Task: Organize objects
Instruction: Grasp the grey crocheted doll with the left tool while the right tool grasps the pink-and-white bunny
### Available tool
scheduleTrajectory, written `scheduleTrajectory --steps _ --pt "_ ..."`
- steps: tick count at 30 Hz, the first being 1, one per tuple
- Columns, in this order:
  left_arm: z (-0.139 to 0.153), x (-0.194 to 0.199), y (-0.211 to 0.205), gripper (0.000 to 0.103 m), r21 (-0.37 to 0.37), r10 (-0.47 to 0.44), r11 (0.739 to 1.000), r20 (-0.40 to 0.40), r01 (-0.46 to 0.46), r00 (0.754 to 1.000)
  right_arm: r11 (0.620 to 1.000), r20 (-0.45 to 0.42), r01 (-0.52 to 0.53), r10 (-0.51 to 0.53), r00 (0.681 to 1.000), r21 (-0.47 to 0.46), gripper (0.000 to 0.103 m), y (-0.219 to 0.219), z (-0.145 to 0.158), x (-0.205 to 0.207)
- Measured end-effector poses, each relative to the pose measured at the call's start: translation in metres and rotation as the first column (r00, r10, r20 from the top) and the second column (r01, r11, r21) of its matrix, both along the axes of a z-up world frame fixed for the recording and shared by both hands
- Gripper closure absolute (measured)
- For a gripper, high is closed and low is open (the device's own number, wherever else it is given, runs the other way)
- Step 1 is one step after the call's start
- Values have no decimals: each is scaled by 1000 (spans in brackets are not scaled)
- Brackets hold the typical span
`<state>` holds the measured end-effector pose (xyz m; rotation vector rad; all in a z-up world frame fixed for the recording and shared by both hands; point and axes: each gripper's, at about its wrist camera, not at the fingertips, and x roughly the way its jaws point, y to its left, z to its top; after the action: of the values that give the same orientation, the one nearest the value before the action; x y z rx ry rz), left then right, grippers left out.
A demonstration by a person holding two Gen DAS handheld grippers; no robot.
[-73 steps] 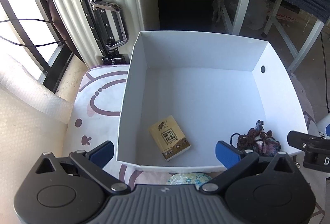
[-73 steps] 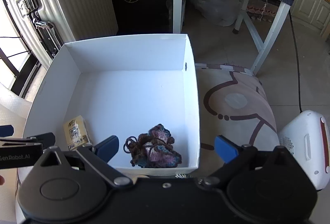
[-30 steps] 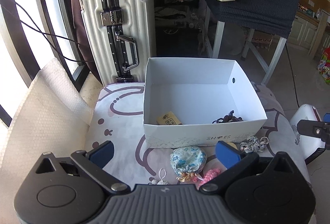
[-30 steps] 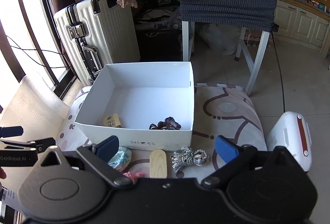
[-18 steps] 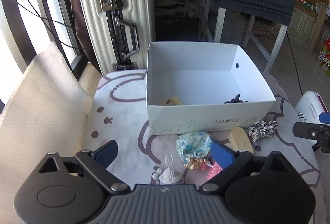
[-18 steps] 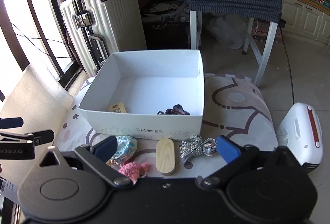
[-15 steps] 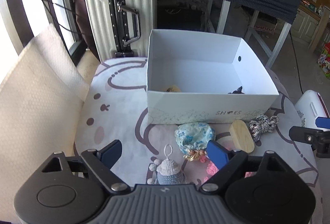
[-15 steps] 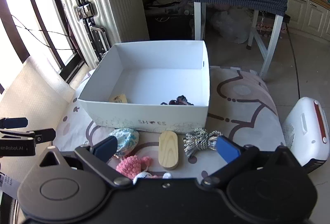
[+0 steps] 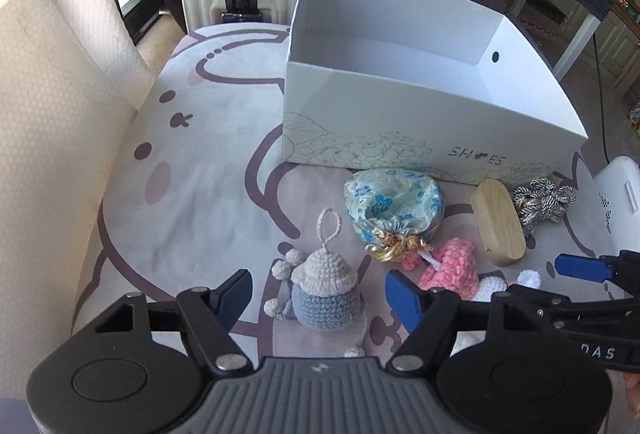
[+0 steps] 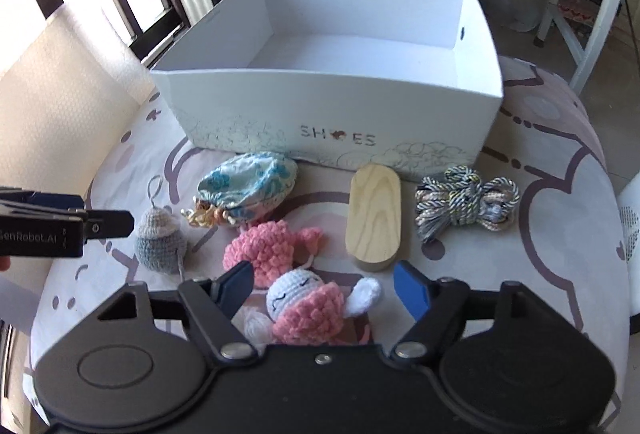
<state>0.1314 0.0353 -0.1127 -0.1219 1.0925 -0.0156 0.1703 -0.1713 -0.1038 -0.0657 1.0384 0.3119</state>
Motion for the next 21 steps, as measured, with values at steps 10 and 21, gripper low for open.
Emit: scheduleTrajectory --steps 10,21 --pt "-29 18 1 37 -33 63 997 -111 -67 992 985 -120 -159 150 981 -67 35 19 -35 15" --pt "-49 30 -4 41 -42 62 997 -166 -70 984 973 -143 -185 165 976 -141 50 30 -44 20"
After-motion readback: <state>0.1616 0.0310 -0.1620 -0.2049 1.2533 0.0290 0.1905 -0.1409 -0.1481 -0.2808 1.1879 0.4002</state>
